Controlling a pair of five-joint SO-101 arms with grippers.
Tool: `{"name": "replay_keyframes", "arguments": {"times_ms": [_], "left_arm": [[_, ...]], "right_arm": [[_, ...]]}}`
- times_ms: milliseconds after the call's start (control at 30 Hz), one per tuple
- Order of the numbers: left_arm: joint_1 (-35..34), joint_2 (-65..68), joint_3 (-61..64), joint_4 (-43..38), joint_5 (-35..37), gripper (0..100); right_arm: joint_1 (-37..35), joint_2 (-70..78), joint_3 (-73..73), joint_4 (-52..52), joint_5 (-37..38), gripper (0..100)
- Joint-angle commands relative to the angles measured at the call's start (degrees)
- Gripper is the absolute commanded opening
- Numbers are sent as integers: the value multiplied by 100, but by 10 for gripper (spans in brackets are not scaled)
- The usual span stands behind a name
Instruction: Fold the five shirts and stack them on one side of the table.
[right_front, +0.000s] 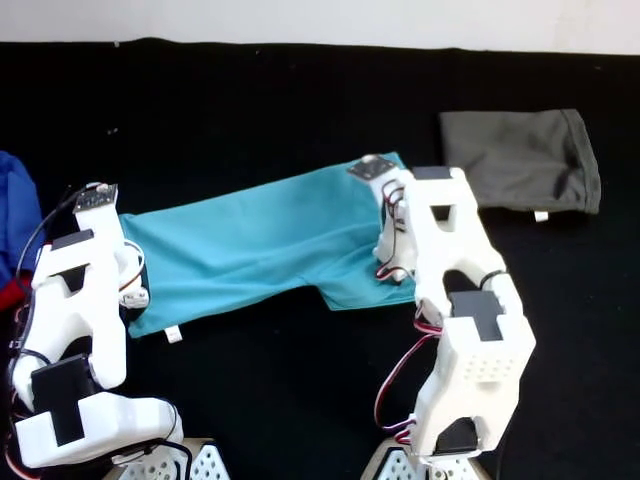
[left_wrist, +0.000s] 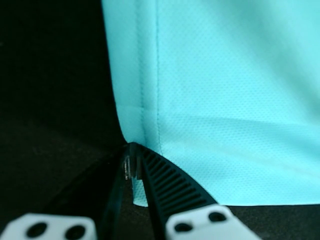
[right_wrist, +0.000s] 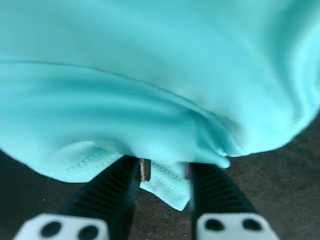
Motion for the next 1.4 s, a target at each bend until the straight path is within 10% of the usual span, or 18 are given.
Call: {"name": "replay_keyframes", "arguments": {"times_ms": [0,933,1367], "left_arm": [[-84,-13,-4,-167,53,8],[-84,-13,-4,-167,53,8],[-84,-13,-4,-167,53,8]], "right_arm": [[92,22,4,-13,62,12],[611,-1587,31,1464,97,62],[101,-655,154,409,62,63]]}}
